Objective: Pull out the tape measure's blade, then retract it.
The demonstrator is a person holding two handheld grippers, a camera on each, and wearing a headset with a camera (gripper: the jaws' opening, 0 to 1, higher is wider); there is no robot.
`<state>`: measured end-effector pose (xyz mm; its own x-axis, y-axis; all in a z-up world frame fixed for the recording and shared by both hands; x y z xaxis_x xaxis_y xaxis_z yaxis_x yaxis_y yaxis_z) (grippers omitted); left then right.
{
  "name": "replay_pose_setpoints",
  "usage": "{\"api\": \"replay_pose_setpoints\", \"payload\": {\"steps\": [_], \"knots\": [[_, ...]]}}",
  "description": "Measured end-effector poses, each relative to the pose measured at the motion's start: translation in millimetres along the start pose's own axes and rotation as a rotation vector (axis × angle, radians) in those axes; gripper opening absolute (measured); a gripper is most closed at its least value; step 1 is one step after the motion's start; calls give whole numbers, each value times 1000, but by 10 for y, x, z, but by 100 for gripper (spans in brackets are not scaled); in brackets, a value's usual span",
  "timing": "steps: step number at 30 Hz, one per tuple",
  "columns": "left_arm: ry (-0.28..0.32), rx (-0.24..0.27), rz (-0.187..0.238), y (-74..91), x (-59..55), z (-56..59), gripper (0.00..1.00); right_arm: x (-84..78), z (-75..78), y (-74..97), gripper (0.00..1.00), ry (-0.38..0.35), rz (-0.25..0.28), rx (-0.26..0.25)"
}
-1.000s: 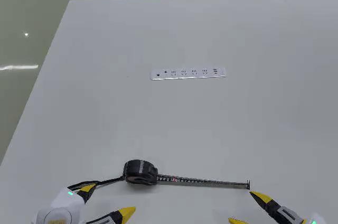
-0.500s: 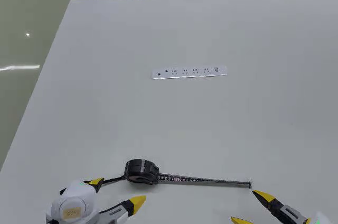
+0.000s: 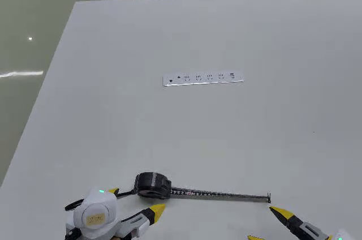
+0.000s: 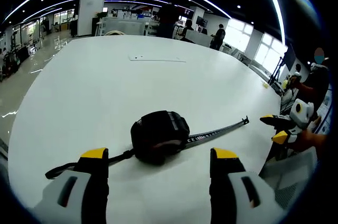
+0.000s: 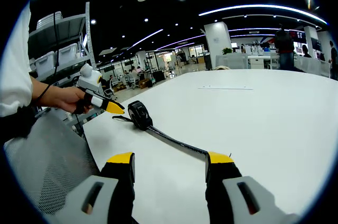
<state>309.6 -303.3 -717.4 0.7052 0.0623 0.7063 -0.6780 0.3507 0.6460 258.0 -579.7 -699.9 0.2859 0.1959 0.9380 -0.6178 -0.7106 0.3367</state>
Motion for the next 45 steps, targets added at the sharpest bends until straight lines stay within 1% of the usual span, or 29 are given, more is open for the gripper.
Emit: {"api": "replay_pose_setpoints", "payload": {"steps": [5,7,9,12,15,17,21,24,26,28,31,35,41,45], "knots": [[13,14,-15,-51,-38,11,77,-23,-10,-1,53,0,-4,2],[13,19,-16,-63,-37,22,78,-26,-17,4,53,-1,-3,2],[-12,30,-16,-77,-30,23,78,-26,-13,11,52,0,-2,0],[7,29,-16,-102,-32,27,78,-19,-9,19,52,-3,0,-3],[4,34,-15,-120,-25,38,78,-23,2,21,53,-6,3,-7],[25,31,-12,-139,-22,44,78,-23,4,18,53,-8,3,-8],[34,38,-8,-174,-18,40,78,-17,-3,10,53,-10,5,-8],[55,41,-7,-198,-12,33,78,-17,-2,9,53,-13,8,-7],[55,43,-7,-221,-9,33,78,-11,-4,11,51,-9,10,-6],[72,47,-5,-235,-4,25,78,-16,-6,13,52,-11,7,-6],[66,49,-6,-259,9,47,79,-20,5,19,52,-13,7,-7],[80,55,-2,-291,23,46,79,-25,14,26,52,-14,8,-9],[86,53,1,-349,63,84,79,-18,14,36,52,-15,10,-11],[81,57,-2,-381,69,108,79,-24,23,50,52,-16,10,-14]]}}
Point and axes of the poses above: the centre of the closed fingertips' face, and the gripper's own axes: y roughly backward along the fingers, z roughly to its right, x roughly out of its top, the point moved 1 cm from there along y, roughly backward along the fingers, and after that the axes turned 8 degrees about y, right-handed, at the moved point
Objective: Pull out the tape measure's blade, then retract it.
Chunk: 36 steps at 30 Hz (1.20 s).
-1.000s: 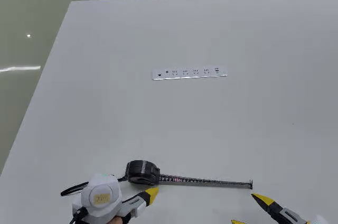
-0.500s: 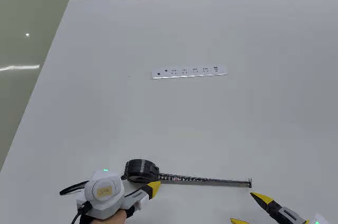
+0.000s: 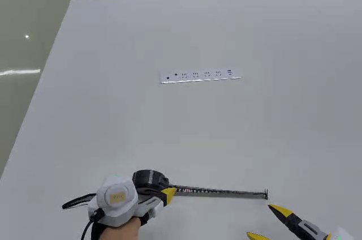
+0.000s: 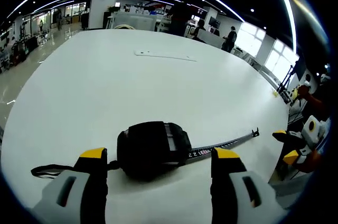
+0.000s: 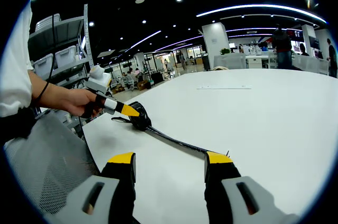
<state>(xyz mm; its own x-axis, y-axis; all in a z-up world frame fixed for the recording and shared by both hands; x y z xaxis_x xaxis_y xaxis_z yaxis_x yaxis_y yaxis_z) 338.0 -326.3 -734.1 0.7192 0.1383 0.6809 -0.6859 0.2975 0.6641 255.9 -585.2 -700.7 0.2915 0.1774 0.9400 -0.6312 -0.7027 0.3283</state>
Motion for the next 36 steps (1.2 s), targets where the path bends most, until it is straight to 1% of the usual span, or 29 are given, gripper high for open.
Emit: {"api": "replay_pose_setpoints", "payload": {"steps": [11,14,20,23,26,32,36], "knots": [[32,23,-4,-66,21,11,79,-21,18,21,52,-4,1,-3],[48,21,-3,-89,30,24,79,-28,24,26,52,-5,-1,-5],[62,29,-11,-142,16,48,79,-30,36,44,51,-8,-1,-10],[54,37,-16,-163,8,35,79,-38,44,54,51,-10,-4,-12],[60,41,-17,-167,4,22,78,-45,49,65,51,-12,-3,-14],[65,52,-15,-182,3,24,79,-60,60,74,51,-18,-2,-17],[80,66,-12,-193,6,12,79,-62,64,69,50,-20,-3,-17]]}}
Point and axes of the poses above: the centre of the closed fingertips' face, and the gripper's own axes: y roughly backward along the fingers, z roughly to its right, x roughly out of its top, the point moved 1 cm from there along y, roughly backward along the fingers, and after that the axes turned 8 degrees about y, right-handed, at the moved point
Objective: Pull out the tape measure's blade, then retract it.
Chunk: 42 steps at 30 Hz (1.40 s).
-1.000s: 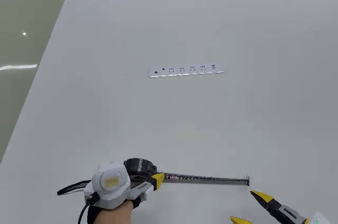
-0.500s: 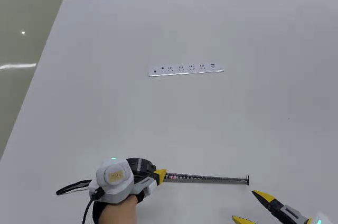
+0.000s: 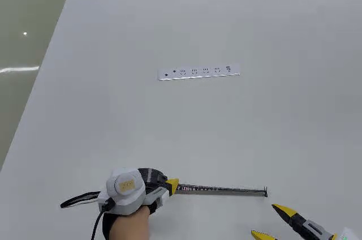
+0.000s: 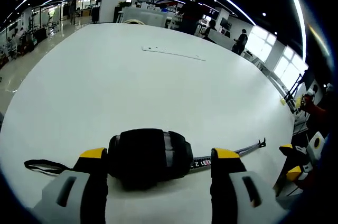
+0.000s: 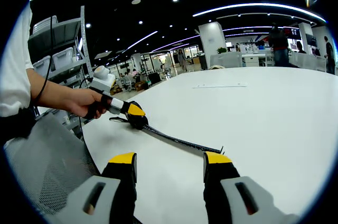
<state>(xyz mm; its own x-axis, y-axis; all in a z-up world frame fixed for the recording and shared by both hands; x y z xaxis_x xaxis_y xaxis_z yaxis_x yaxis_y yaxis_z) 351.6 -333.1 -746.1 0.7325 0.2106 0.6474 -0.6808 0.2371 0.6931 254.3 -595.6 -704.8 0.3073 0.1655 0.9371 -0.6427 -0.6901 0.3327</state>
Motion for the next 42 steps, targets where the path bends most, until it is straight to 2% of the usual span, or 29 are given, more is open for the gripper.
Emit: {"api": "replay_pose_setpoints", "payload": {"steps": [10,20,33,42], "knots": [[20,60,21,-30,9,-15,80,-6,3,-7,50,-4,5,1],[23,107,19,-39,14,-58,76,-24,-12,-7,49,-12,8,6],[1,132,18,-50,3,-123,67,-48,-5,14,47,-14,7,7],[-9,139,13,-61,-14,-124,67,-48,-1,18,47,-12,9,8]]}}
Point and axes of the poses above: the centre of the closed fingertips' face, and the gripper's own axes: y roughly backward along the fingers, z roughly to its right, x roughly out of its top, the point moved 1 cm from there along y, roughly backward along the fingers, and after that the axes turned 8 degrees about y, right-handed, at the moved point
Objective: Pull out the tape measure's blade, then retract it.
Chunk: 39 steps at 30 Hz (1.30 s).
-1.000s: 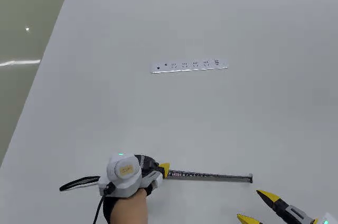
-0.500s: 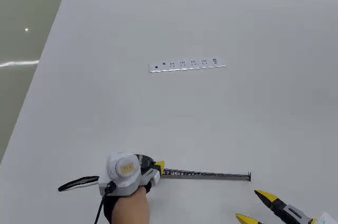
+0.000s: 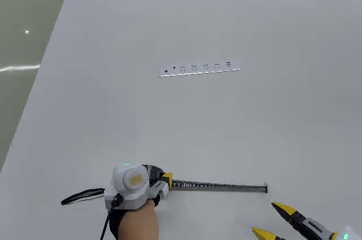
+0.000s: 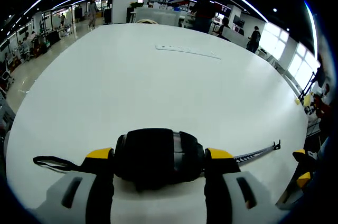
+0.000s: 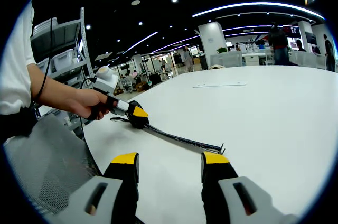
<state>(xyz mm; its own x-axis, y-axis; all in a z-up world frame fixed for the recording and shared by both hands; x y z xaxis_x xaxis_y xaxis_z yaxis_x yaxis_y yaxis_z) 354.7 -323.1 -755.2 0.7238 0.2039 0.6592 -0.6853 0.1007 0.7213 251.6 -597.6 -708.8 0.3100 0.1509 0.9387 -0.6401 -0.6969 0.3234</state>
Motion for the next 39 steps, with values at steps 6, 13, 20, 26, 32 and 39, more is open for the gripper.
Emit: {"api": "replay_pose_setpoints", "payload": {"steps": [6,13,20,26,32,39], "knots": [[-6,0,-1,3,-3,1,67,-13,-9,-2,47,1,-5,2],[-10,2,0,1,-10,1,68,-26,54,-32,46,7,-13,17],[-8,2,-3,0,-15,0,68,-51,160,-54,46,12,-22,37],[-8,4,-7,-8,-22,-2,68,-73,215,-75,46,11,-30,76],[-5,1,-5,-10,-26,-2,69,-96,326,-112,45,9,-42,98],[-2,-1,-10,-25,-37,-5,69,-132,436,-154,45,-11,-52,110]]}}
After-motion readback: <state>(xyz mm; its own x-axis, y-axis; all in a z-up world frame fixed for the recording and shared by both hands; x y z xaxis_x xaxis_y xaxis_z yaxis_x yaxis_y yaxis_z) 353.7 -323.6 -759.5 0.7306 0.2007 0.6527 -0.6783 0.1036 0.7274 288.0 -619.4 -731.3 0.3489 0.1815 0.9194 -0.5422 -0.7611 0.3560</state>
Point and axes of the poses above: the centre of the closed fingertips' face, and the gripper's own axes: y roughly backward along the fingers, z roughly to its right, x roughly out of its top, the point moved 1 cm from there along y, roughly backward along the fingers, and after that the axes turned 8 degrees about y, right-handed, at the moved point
